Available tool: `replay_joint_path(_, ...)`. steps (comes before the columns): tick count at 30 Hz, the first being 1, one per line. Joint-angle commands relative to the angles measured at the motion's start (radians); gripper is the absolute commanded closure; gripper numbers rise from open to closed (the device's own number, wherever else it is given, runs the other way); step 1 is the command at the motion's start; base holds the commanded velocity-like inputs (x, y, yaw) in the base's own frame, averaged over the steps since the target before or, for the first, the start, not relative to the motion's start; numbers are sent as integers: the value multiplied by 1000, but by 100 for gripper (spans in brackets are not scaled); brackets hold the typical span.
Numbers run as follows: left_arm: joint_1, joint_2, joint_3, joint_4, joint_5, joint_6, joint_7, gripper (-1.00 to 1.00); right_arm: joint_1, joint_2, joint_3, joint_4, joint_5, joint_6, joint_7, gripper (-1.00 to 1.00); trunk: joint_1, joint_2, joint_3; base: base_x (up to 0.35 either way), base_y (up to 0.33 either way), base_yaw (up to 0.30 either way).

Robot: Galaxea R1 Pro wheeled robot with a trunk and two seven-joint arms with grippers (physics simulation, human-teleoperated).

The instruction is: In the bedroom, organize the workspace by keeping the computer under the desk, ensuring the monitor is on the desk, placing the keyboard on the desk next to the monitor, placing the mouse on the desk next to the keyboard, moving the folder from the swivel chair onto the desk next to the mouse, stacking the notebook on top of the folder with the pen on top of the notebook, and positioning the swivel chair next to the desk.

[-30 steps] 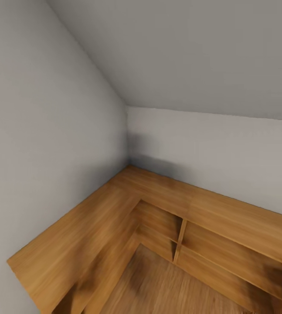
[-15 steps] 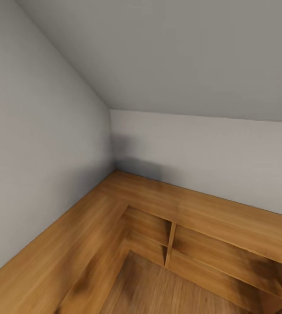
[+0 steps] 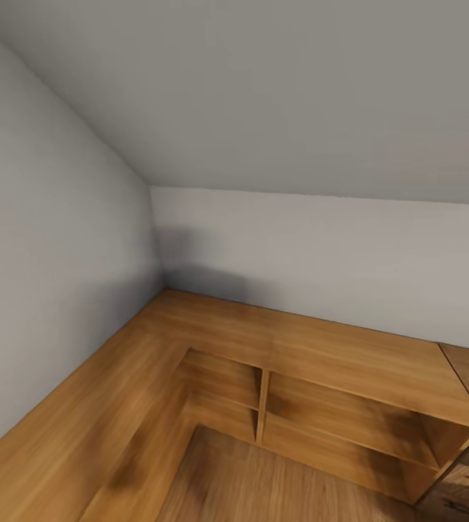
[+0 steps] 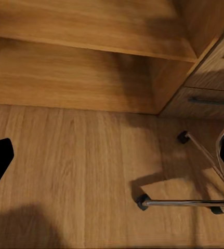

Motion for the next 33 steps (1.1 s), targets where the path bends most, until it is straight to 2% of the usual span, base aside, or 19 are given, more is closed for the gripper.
replay_joint_path(1, 0, 1, -8, -2, 4, -1, 8, -100, -1, -1, 8, -3, -3, 0, -10, -100, 1, -2, -2, 1, 0, -282)
replay_joint_path(33, 0, 1, -8, -2, 5, -1, 8, -100, -1, -3, 8, -3, -3, 4, -10, -100, 1, -2, -3, 0, 0, -294)
